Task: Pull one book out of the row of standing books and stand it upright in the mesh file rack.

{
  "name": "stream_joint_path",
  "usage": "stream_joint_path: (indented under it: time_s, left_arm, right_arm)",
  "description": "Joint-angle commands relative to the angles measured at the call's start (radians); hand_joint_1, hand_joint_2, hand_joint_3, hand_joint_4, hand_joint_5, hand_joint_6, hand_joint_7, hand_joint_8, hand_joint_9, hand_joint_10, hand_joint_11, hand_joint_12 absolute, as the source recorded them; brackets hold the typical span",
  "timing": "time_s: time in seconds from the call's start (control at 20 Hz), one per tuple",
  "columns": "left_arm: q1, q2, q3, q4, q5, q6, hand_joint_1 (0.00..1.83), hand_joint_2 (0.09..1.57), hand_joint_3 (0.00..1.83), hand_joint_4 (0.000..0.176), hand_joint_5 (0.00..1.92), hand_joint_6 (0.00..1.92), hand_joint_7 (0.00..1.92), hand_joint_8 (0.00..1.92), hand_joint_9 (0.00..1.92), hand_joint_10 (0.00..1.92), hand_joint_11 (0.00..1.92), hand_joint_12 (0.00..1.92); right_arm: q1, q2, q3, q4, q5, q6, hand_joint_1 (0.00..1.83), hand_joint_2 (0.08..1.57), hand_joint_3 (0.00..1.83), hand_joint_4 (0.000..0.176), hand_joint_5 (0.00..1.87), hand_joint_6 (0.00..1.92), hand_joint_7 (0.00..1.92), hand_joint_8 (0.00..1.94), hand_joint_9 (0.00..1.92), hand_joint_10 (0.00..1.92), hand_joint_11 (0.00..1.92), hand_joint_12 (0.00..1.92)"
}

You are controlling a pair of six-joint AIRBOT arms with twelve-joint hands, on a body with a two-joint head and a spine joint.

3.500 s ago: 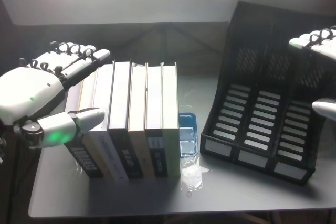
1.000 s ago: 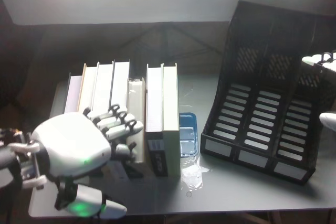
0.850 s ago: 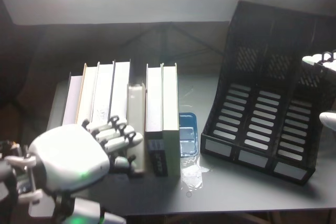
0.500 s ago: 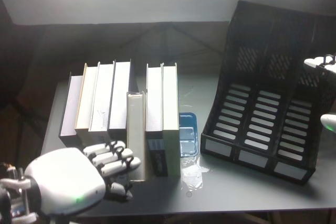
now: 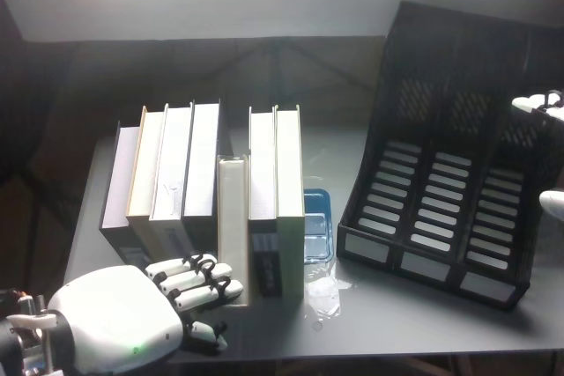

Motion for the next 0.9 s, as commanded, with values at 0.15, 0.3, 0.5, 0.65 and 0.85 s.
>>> stream_joint_path:
  time_s: [0.15, 0.3, 0.5, 0.65, 0.85]
  left_arm:
    - [0.016, -0.016, 0.007, 0.038, 0.005, -0.057, 0.18, 1.13, 0.01, 0.0, 0.64, 0.02, 0.0, 0.0, 0.0, 0.0, 0.0, 0.0]
    - [0.037, -0.021, 0.008, 0.065, 0.01, -0.113, 0.19, 1.14, 0.01, 0.0, 0.65, 0.02, 0.0, 0.0, 0.0, 0.0, 0.0, 0.0]
    - [0.065, -0.026, 0.004, 0.078, -0.004, -0.152, 0.59, 1.2, 0.02, 0.0, 0.66, 0.01, 0.01, 0.0, 0.0, 0.0, 0.0, 0.0]
    - [0.064, 0.028, -0.022, 0.029, -0.088, -0.102, 0.08, 1.28, 0.03, 0.0, 0.52, 0.01, 0.0, 0.0, 0.0, 0.0, 0.0, 0.0]
    - [0.063, 0.093, -0.05, -0.028, -0.248, -0.069, 0.0, 1.35, 0.03, 0.0, 0.33, 0.0, 0.0, 0.0, 0.0, 0.0, 0.0, 0.0]
  right_arm:
    - [-0.001, 0.008, 0.002, 0.005, 0.117, 0.002, 0.58, 1.36, 0.0, 0.0, 0.0, 0.0, 0.0, 0.0, 0.0, 0.0, 0.0, 0.0]
    - [-0.001, 0.008, 0.002, 0.008, 0.117, 0.002, 0.59, 1.36, 0.0, 0.0, 0.0, 0.0, 0.0, 0.0, 0.0, 0.0, 0.0, 0.0]
    - [-0.001, 0.009, 0.002, 0.01, 0.117, 0.002, 0.6, 1.36, 0.0, 0.0, 0.0, 0.0, 0.0, 0.0, 0.0, 0.0, 0.0, 0.0]
    - [-0.003, 0.009, 0.001, 0.01, 0.117, 0.002, 0.55, 1.36, 0.0, 0.0, 0.0, 0.0, 0.0, 0.0, 0.0, 0.0, 0.0, 0.0]
    - [-0.003, 0.01, 0.0, 0.006, 0.119, 0.002, 0.6, 1.36, 0.0, 0.0, 0.0, 0.0, 0.0, 0.0, 0.0, 0.0, 0.0, 0.0]
